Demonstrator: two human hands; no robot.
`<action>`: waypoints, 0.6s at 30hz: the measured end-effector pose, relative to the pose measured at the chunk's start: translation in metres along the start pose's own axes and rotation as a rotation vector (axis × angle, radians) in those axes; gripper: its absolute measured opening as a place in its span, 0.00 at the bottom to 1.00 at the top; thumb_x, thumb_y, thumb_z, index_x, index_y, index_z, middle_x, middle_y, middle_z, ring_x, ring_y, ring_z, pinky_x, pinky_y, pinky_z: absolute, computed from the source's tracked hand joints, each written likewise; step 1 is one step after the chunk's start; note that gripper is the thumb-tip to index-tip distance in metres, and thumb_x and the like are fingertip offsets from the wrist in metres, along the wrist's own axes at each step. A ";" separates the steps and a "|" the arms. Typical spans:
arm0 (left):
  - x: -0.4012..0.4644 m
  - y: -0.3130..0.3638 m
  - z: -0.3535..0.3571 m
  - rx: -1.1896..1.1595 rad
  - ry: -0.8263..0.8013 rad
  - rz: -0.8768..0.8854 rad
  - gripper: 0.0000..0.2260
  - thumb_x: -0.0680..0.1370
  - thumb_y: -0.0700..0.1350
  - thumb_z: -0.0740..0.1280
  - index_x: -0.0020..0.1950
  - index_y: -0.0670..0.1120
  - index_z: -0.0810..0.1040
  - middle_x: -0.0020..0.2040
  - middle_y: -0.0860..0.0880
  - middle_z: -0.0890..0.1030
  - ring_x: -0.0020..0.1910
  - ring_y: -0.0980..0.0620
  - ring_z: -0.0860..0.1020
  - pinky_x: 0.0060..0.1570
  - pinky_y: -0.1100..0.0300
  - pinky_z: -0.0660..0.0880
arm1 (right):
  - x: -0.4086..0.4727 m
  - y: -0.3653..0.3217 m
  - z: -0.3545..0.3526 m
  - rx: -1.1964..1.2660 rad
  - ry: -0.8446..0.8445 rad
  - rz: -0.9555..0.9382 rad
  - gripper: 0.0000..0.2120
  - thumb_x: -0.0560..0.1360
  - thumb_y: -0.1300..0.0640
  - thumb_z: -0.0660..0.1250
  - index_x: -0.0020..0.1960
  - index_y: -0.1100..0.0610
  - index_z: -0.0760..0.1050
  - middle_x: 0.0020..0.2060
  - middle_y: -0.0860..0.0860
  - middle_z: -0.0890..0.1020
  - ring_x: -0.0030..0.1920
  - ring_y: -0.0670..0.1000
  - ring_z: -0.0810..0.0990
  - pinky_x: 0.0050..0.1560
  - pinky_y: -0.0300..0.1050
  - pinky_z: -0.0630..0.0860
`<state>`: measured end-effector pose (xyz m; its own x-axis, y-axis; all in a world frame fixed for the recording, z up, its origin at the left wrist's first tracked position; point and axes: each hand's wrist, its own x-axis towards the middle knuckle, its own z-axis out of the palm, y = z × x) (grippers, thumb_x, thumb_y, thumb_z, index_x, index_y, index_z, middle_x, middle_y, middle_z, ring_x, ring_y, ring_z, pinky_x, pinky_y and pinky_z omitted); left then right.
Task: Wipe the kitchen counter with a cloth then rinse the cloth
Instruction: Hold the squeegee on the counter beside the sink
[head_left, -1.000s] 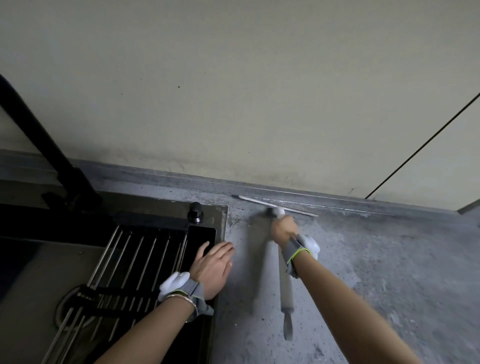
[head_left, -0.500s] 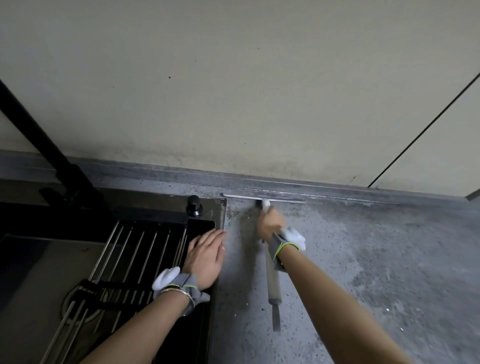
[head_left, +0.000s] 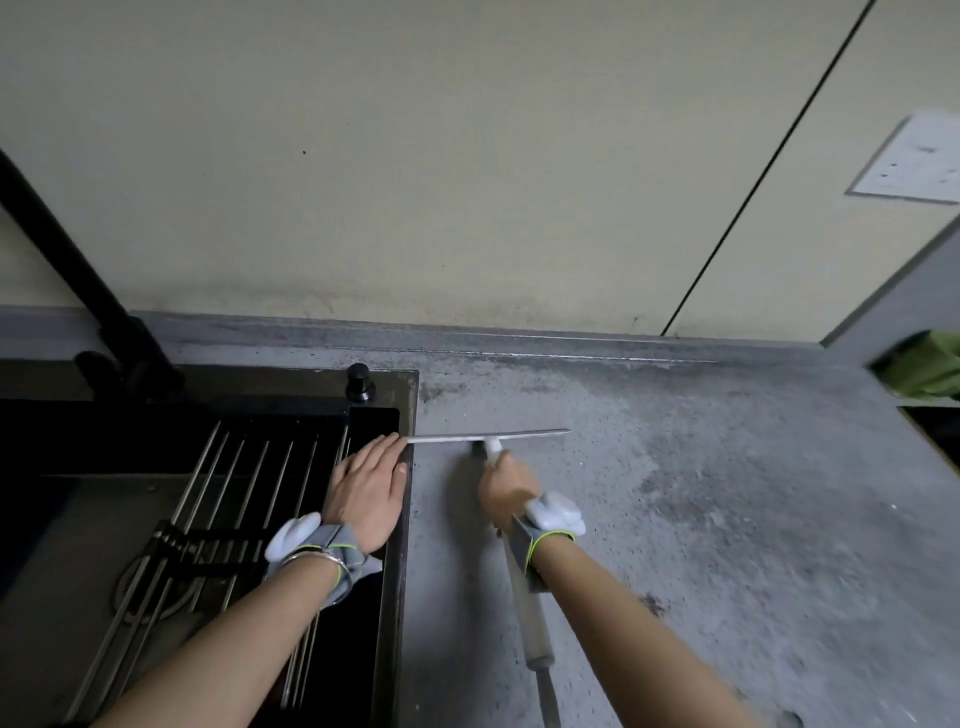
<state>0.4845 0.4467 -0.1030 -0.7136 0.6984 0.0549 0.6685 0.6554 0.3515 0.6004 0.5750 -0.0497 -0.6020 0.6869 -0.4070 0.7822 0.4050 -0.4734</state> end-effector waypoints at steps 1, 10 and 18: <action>-0.007 0.000 -0.001 0.008 -0.001 0.011 0.19 0.83 0.48 0.51 0.75 0.53 0.61 0.75 0.59 0.61 0.74 0.62 0.56 0.69 0.64 0.50 | -0.009 0.001 0.004 -0.009 0.006 0.006 0.20 0.81 0.61 0.50 0.73 0.61 0.59 0.62 0.62 0.75 0.62 0.60 0.74 0.60 0.50 0.68; -0.084 0.003 -0.014 0.017 -0.058 0.023 0.20 0.83 0.48 0.49 0.76 0.52 0.59 0.76 0.58 0.59 0.75 0.62 0.54 0.71 0.62 0.48 | -0.102 0.025 0.043 -0.039 0.047 0.114 0.15 0.81 0.60 0.52 0.65 0.65 0.66 0.62 0.62 0.75 0.62 0.60 0.74 0.59 0.48 0.69; -0.150 0.008 -0.029 0.025 -0.129 0.068 0.20 0.84 0.49 0.49 0.76 0.53 0.58 0.76 0.59 0.57 0.75 0.62 0.52 0.71 0.61 0.48 | -0.179 0.043 0.068 -0.034 0.029 0.154 0.13 0.82 0.60 0.51 0.63 0.64 0.65 0.61 0.61 0.76 0.60 0.59 0.76 0.58 0.50 0.72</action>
<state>0.5912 0.3387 -0.0810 -0.6345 0.7717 -0.0429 0.7208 0.6108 0.3277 0.7314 0.4285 -0.0502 -0.4705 0.7590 -0.4500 0.8699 0.3136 -0.3806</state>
